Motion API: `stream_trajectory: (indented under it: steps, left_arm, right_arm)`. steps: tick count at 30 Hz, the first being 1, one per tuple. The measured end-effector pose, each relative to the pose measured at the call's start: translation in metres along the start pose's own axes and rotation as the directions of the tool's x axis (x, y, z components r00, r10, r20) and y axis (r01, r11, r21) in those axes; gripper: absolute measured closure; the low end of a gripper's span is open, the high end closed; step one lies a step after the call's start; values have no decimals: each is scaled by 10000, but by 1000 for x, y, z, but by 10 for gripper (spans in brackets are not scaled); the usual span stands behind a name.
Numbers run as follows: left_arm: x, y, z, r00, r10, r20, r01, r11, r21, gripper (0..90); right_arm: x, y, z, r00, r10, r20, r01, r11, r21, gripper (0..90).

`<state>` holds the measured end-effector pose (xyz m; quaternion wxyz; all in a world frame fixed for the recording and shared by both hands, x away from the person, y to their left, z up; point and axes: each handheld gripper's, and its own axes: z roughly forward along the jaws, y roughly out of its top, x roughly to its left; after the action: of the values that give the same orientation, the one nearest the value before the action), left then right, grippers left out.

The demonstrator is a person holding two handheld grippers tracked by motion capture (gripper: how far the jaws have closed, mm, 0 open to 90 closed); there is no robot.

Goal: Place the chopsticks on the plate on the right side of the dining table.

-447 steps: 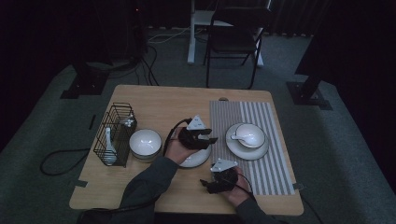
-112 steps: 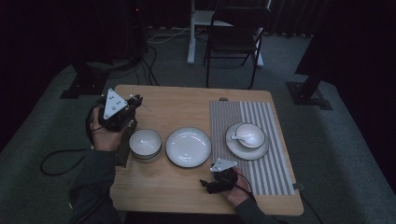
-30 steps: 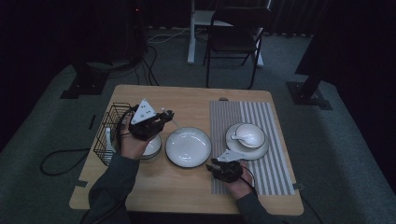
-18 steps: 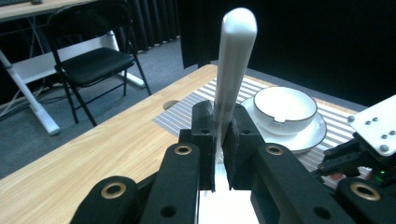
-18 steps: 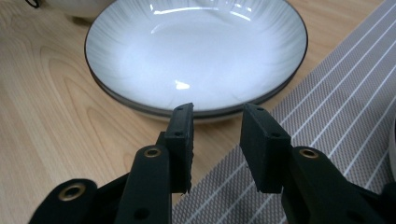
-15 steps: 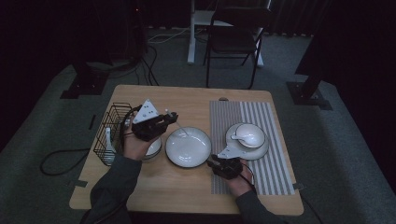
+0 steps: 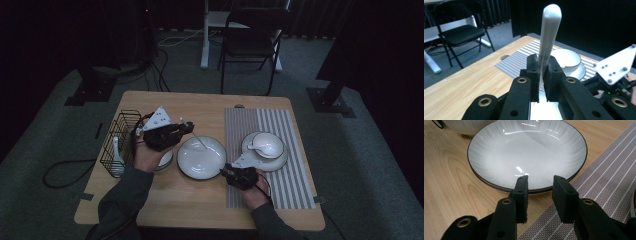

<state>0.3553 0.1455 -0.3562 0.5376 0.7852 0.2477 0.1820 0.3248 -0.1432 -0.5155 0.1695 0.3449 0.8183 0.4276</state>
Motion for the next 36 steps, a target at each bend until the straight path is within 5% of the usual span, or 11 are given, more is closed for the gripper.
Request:
stream_trajectory:
  steps: [18, 36]
  left_arm:
    - [-12, 1, 12, 9943, -183, 1055, 162, 9996, 211, 842]
    - [-20, 2, 23, 9706, -390, 2375, 325, 9990, 311, 843]
  right_arm:
    - [-2, 3, -1, 10000, -69, 27, 70, 9998, -168, 659]
    - [1, 7, 1, 9994, -321, -127, 314, 9982, -512, 715]
